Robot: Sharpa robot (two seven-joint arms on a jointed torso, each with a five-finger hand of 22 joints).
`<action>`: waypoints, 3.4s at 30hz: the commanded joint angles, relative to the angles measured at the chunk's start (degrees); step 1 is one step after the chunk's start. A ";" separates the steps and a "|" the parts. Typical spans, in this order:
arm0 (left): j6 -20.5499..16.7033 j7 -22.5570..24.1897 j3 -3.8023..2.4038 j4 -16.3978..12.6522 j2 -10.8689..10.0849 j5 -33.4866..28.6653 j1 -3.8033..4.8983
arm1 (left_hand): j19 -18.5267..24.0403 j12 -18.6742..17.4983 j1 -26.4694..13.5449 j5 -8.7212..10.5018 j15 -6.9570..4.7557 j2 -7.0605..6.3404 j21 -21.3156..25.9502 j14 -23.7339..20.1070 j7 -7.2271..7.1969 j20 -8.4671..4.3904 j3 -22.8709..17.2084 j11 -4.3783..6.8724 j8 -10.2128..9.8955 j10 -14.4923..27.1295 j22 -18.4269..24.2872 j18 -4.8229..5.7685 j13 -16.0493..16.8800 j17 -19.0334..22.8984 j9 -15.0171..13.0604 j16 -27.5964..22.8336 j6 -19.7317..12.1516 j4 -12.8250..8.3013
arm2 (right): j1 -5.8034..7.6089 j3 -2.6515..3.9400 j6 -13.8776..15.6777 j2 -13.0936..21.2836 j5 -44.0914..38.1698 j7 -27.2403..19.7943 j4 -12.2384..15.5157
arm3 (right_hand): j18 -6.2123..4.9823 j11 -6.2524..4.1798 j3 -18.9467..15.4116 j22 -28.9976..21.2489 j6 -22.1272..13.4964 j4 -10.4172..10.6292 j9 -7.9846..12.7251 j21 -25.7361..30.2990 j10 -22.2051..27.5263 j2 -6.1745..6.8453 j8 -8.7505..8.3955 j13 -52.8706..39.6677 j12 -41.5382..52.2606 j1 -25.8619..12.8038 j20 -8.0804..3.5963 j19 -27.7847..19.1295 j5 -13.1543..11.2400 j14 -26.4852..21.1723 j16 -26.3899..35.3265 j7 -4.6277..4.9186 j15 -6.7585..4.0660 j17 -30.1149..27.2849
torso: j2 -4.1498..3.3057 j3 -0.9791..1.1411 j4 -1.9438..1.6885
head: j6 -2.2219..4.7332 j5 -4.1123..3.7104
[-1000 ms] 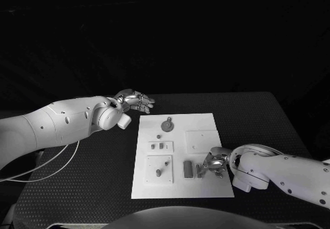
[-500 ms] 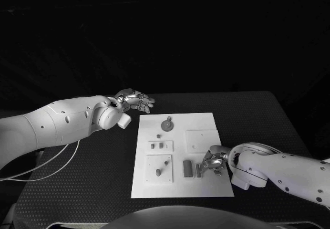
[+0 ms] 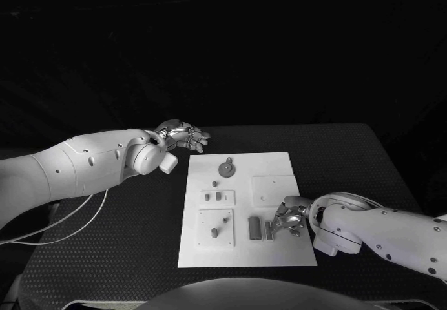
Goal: Assemble the parts on the task board
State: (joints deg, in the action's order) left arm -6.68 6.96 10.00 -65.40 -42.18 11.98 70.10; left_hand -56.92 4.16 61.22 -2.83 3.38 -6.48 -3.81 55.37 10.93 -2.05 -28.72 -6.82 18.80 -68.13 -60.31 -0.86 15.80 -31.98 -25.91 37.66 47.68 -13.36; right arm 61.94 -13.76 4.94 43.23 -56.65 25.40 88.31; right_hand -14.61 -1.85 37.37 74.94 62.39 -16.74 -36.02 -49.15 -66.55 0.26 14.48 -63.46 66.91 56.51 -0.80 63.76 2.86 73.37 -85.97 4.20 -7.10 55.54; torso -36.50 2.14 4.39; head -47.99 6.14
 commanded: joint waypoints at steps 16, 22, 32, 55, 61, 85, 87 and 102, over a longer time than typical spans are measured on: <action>0.22 1.02 0.00 1.82 1.37 -0.20 0.05 | 0.32 -0.06 -0.40 -0.18 0.30 0.15 -0.21 -0.05 -0.16 0.04 -0.07 0.15 0.38 0.23 0.01 -0.30 -0.07 -0.13 0.10 -0.48 -0.42 0.38 | 2.29 0.02 9.15 0.89 5.99 -8.38 -1.50 | -0.39 2.43 -1.74 0.60 -7.02 14.74 1.56 1.06 2.31 13.43 -3.17 0.21 -0.95 -16.09 0.39 -0.05 0.04 -1.91 0.81 2.78 1.65 -3.31 | 0.33 -0.09 0.12 | 3.34 -0.90; -0.28 1.85 0.01 2.67 2.07 -0.62 0.04 | 0.45 -0.06 -0.51 -0.18 0.37 0.20 -0.16 -0.24 -0.16 0.08 -0.03 0.15 0.39 0.24 0.03 -0.28 -0.08 -0.12 0.13 -0.69 -0.43 0.46 | 3.71 1.18 9.52 0.81 14.78 -20.00 -5.96 | -0.39 2.42 -2.31 0.74 -7.20 15.38 1.46 1.07 2.53 13.88 -3.12 0.16 -0.86 -16.92 0.29 -0.30 0.04 -2.15 0.77 2.78 1.63 -3.34 | 1.09 -0.20 0.18 | 6.34 -1.31; -0.18 4.35 -0.22 6.58 4.09 -1.91 0.06 | 1.11 -0.02 -0.46 -0.19 0.79 1.14 0.09 -1.01 -0.37 0.44 -0.42 0.29 0.73 -0.14 0.57 -0.35 -0.09 0.26 0.26 -2.79 -0.03 0.45 | 4.25 7.24 -3.20 -5.83 20.76 -36.75 -27.84 | -0.16 3.05 -6.16 0.37 -9.44 5.20 1.14 3.60 6.91 2.37 -3.40 1.58 -3.41 -12.66 1.97 -4.80 0.11 -7.28 3.80 3.53 2.24 -5.42 | 4.13 -0.44 0.31 | 13.88 -2.34; 2.46 7.05 -0.54 15.11 7.87 -3.27 -0.03 | 56.92 -4.16 -20.42 2.83 -3.38 6.48 3.81 -55.37 -10.93 2.05 28.72 6.82 -18.80 68.13 60.31 0.86 -15.80 31.98 25.91 -37.66 -47.68 13.36 | 2.33 15.95 -3.42 -12.82 28.92 -42.41 -43.78 | 14.61 1.85 -37.37 -30.78 -62.39 16.74 36.02 49.15 66.55 -0.26 -14.48 63.46 -66.91 -56.51 0.80 -63.76 -2.86 -73.37 85.97 -4.20 7.10 -55.54 | 6.26 -0.50 1.29 | 21.78 -1.92; -0.32 8.14 -1.20 12.36 7.15 -3.88 -0.72 | 56.92 -4.16 -61.22 2.83 -3.38 6.48 3.81 -55.37 -10.93 2.05 28.72 6.82 -18.80 68.13 60.31 0.86 -15.80 31.98 25.91 -37.66 -47.68 13.36 | 2.08 15.82 -0.82 -11.94 30.61 -43.19 -41.01 | 14.61 1.85 -37.37 -74.94 -62.39 16.74 36.02 49.15 66.55 -0.26 -14.48 63.46 -66.91 -56.51 0.80 -63.76 -2.86 -73.37 85.97 -4.20 7.10 -55.54 | 6.10 -0.77 0.33 | 20.40 -2.64; -35.50 22.06 -9.54 -22.62 -2.00 -11.56 -9.46 | 56.92 -4.16 -61.22 2.83 -3.38 6.48 3.81 -55.37 -10.93 2.05 28.72 6.82 -18.80 68.13 60.31 0.86 -15.80 31.98 25.91 -37.66 -47.68 13.36 | -1.37 13.97 34.95 0.04 53.90 -53.93 -2.86 | 14.61 1.85 -37.37 -74.94 -62.39 16.74 36.02 49.15 66.55 -0.26 -14.48 63.46 -66.91 -56.51 0.80 -63.76 -2.86 -73.37 85.97 -4.20 7.10 -55.54 | 5.32 -2.14 -4.39 | 13.61 -6.14; -36.80 22.58 -9.85 -23.92 -2.34 -11.84 -9.78 | 56.92 -4.16 -61.22 2.83 -3.38 6.48 3.81 -55.37 -10.93 2.05 28.72 6.82 -18.80 68.13 60.31 0.86 -15.80 31.98 25.91 -37.66 -47.68 13.36 | -1.57 13.87 36.98 0.72 55.22 -54.54 -0.70 | 14.61 1.85 -37.37 -74.94 -62.39 16.74 36.02 49.15 66.55 -0.26 -14.48 63.46 -66.91 -56.51 0.80 -63.76 -2.86 -73.37 85.97 -4.20 7.10 -55.54 | 5.32 -2.14 -4.39 | 13.61 -6.14; -37.44 22.83 -10.00 -24.56 -2.51 -11.98 -9.94 | 56.92 -4.16 -61.22 2.83 -3.38 6.48 3.81 -55.37 -10.93 2.05 28.72 6.82 -18.80 68.13 60.31 0.86 -15.80 31.98 25.91 -37.66 -47.68 13.36 | -1.78 13.76 39.18 1.46 56.65 -55.19 1.64 | 14.61 1.85 -37.37 -74.94 -62.39 16.74 36.02 49.15 66.55 -0.26 -14.48 63.46 -66.91 -56.51 0.80 -63.76 -2.86 -73.37 85.97 -4.20 7.10 -55.54 | 5.32 -2.14 -4.39 | 13.61 -6.14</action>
State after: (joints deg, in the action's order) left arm -42.89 28.25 0.07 -89.78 -44.72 0.25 60.14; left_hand -0.21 0.34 0.42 -0.20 0.01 0.02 -0.21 0.20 -0.02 -0.01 -0.20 0.00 0.17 -0.31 -0.05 -0.43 0.07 -0.06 -0.06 0.20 0.29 -0.02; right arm 60.21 -0.01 43.00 44.67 -0.71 -28.31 89.84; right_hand -0.81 0.00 0.26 0.06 0.25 0.00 -0.05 -0.20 -0.21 0.01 0.20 -0.06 0.20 0.33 0.01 0.30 0.20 0.28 -0.19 0.00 0.04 0.05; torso -31.18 0.00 0.00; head -34.38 0.00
